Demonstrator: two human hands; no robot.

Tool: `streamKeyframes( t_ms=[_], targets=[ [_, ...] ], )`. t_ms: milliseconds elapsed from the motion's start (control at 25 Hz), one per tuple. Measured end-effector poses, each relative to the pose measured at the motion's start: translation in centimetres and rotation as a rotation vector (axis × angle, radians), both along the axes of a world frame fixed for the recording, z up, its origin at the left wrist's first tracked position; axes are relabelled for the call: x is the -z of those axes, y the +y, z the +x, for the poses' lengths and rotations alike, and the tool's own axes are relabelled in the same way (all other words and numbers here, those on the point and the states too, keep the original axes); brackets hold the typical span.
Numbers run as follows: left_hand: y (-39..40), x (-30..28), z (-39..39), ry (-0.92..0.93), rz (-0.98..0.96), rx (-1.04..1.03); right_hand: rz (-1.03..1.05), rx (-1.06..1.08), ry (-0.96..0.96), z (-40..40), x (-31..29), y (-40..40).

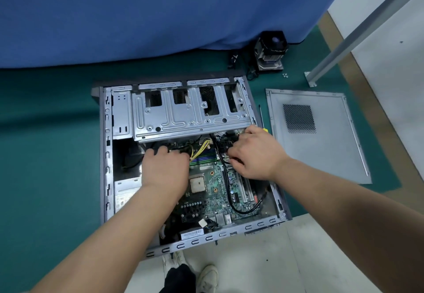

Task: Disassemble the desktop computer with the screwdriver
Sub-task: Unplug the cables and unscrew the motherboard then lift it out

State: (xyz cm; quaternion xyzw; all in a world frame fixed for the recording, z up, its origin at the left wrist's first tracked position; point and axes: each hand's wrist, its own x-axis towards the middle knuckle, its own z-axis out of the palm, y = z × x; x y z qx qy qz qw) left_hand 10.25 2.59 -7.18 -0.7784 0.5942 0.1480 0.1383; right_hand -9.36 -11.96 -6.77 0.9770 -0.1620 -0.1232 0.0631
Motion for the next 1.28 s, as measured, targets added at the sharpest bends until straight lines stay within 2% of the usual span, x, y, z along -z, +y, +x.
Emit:
streamKeyframes(
  t_ms=[160,320,720,1000,1160,1280],
  targets=[
    [1.4,-1.5,2.7,0.205,0.051,0.001,0.005,0.015,0.019,0.1,0.0,0.1],
    [2.1,-1.5,4.2,0.343,0.081,-0.123,0.011,0.027,0.022,0.2,-0.1,0.1],
    [-1.1,0.0,0.8,0.205,-0.040,-0.118,0.014,0.020,0.012,0.1,0.2,-0.2],
    [0.3,-0.7,2.2,0.211,-0.080,-0.030,0.017,0.022,0.006,0.1,0.3,-0.3],
    [3.1,-2.8,4.2,0.268,-0.227,-0.025,0.017,0.031,0.005,0.2,0.2,-0.2],
    [5.0,-4.1,6.0,0.398,-0.347,-0.167,0.012,0.030,0.006,0.1,0.3,-0.2]
  ],
)
